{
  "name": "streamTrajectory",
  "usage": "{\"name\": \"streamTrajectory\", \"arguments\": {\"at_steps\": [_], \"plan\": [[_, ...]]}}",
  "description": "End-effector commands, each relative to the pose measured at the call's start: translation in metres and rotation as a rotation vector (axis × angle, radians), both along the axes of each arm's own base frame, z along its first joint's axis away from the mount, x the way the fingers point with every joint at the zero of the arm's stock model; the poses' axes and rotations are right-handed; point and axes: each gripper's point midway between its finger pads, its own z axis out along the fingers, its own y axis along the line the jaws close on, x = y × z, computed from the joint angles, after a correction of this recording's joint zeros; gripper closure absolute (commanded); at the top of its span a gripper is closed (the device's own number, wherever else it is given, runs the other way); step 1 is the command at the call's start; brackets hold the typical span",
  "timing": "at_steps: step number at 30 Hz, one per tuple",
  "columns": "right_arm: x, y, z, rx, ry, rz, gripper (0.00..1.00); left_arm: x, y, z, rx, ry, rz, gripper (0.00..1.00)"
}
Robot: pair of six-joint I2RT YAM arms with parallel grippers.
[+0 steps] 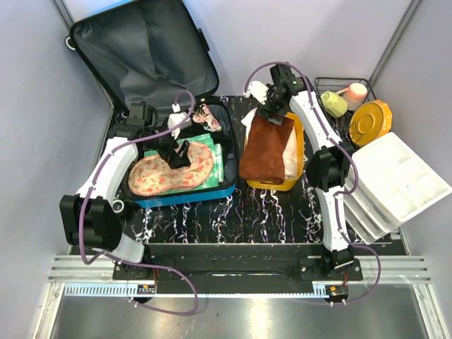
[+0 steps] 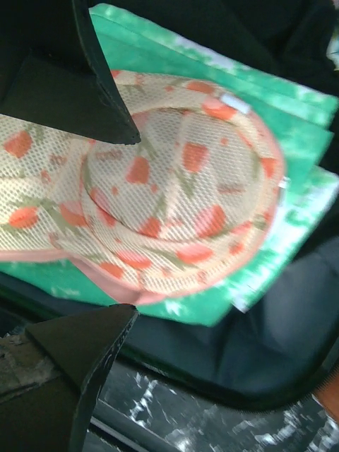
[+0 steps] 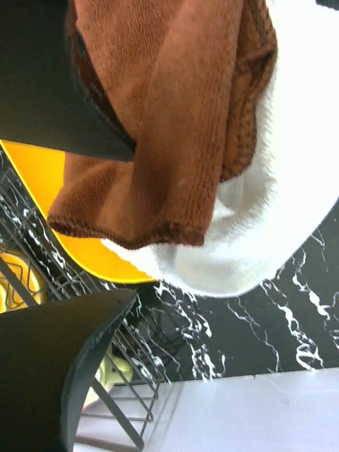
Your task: Open, take out, and arrange the luggage
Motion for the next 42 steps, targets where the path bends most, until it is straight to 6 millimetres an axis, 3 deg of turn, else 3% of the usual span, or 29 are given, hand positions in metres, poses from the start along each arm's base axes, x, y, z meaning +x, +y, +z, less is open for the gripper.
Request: {"name": "streamTrajectory", "arguments": {"at_steps": [1, 3, 4, 5, 6, 7, 8, 9, 11, 15, 17, 19, 20, 21, 22, 23, 25, 29, 33, 37, 42], "plan": [[0.012, -0.002, 0.054, 0.038, -0.133, -0.017, 0.14, 0.007, 0.034, -0.034, 0.164, 0.000, -0.075, 0.01], [-0.004, 0.000, 0.064, 0.079, -0.100, -0.031, 0.09, 0.010, 0.043, -0.044, 0.225, -0.021, -0.118, 0.03], [-0.019, 0.006, 0.079, 0.148, -0.083, -0.041, 0.06, 0.010, 0.045, -0.052, 0.241, -0.015, -0.142, 0.03], [-0.031, 0.010, 0.075, 0.175, -0.035, -0.043, 0.05, 0.009, 0.046, -0.057, 0.256, -0.022, -0.165, 0.04], [-0.050, 0.012, 0.073, 0.197, 0.034, -0.040, 0.04, 0.010, 0.049, -0.062, 0.285, -0.042, -0.200, 0.04], [-0.069, 0.022, 0.083, 0.273, 0.076, -0.028, 0.03, 0.010, 0.051, -0.070, 0.298, -0.029, -0.216, 0.05], [-0.083, 0.026, 0.072, 0.291, 0.145, -0.025, 0.03, 0.010, 0.053, -0.075, 0.318, -0.027, -0.226, 0.05], [-0.100, 0.035, 0.074, 0.330, 0.200, -0.001, 0.02, 0.012, 0.055, -0.079, 0.332, -0.029, -0.240, 0.07], [-0.118, 0.047, 0.059, 0.346, 0.289, 0.007, 0.05, 0.014, 0.057, -0.088, 0.343, -0.006, -0.249, 0.09], [-0.137, 0.062, 0.021, 0.371, 0.457, -0.018, 0.09, 0.018, 0.054, -0.094, 0.331, 0.013, -0.252, 0.18], [-0.142, 0.055, -0.005, 0.317, 0.514, -0.042, 0.11, 0.019, 0.053, -0.097, 0.324, 0.024, -0.250, 0.32], [-0.136, 0.036, -0.028, 0.202, 0.488, -0.037, 0.11, 0.017, 0.052, -0.098, 0.318, 0.037, -0.242, 0.51], [-0.143, 0.024, -0.050, 0.144, 0.517, -0.045, 0.11, 0.017, 0.051, -0.097, 0.308, 0.040, -0.238, 0.58], [-0.129, 0.009, -0.053, 0.092, 0.439, -0.060, 0.11, 0.016, 0.050, -0.095, 0.301, 0.044, -0.224, 0.65], [-0.125, 0.000, -0.060, 0.052, 0.414, -0.045, 0.12, 0.017, 0.048, -0.091, 0.290, 0.043, -0.215, 0.74], [-0.127, -0.010, -0.072, 0.011, 0.418, -0.049, 0.12, 0.018, 0.046, -0.086, 0.268, 0.044, -0.200, 0.89], [-0.114, -0.027, -0.069, -0.043, 0.344, -0.050, 0.11, 0.019, 0.040, -0.068, 0.225, 0.044, -0.154, 1.00], [-0.097, -0.028, -0.036, -0.014, 0.244, -0.050, 0.09, 0.011, 0.027, -0.030, 0.120, 0.051, -0.095, 1.00], [-0.098, -0.004, 0.019, 0.154, 0.165, -0.019, 0.06, 0.009, 0.020, 0.009, 0.059, -0.015, -0.069, 1.00], [-0.104, 0.017, 0.062, 0.314, 0.123, -0.025, 0.05, 0.011, 0.018, 0.032, 0.041, -0.057, -0.047, 1.00], [-0.109, 0.053, 0.122, 0.546, 0.024, 0.087, 0.00, 0.014, -0.006, 0.056, -0.003, -0.116, -0.085, 1.00]]}}
